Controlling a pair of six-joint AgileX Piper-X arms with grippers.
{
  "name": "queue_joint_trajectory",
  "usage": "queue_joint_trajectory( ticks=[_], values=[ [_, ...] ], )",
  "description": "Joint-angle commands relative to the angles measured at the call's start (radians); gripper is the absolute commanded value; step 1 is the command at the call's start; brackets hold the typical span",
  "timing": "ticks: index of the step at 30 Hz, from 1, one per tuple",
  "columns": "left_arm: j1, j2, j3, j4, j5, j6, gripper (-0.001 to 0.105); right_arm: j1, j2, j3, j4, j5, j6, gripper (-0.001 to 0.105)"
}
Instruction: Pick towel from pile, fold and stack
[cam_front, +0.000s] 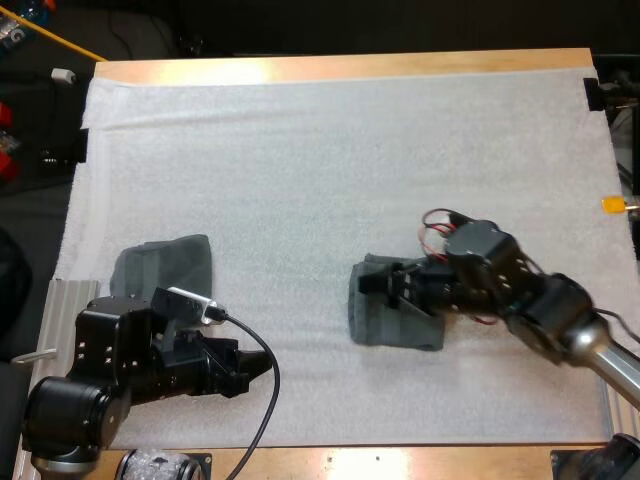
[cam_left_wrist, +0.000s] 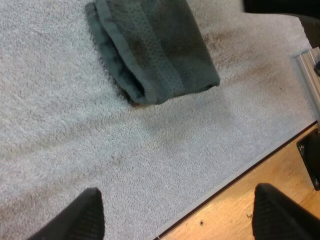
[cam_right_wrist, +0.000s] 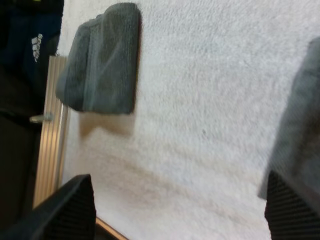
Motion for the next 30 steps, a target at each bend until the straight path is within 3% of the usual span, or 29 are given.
queue_joint_trajectory(
  ticks=[1, 5, 14, 18, 27, 30],
  values=[
    [0.001, -0.003, -0.002, -0.013, 0.007, -0.004, 0.061, -0.003, -0.045, -0.002, 0.064, 0.023, -0.034, 0.069],
    [0.001, -0.003, -0.002, -0.023, 0.007, -0.004, 0.061, -0.003, -0.153, -0.002, 0.219, 0.102, -0.084, 0.069],
    [0.001, -0.003, -0.002, -0.034, 0.007, -0.004, 0.061, -0.003, -0.409, -0.002, 0.481, 0.202, -0.096, 0.069],
    [0.001, -0.003, -0.002, -0.076, 0.007, -0.005, 0.061, -0.003, -0.499, -0.002, 0.529, 0.219, -0.095, 0.069],
    [0.0, 0.027, 0.025, -0.217, 0.015, -0.075, 0.061, -0.003, -0.597, -0.002, 0.545, 0.361, -0.088, 0.069],
    [-0.015, 0.079, 0.025, -0.247, 0.016, -0.101, 0.067, -0.003, -0.593, -0.002, 0.545, 0.361, -0.088, 0.069]
  ],
)
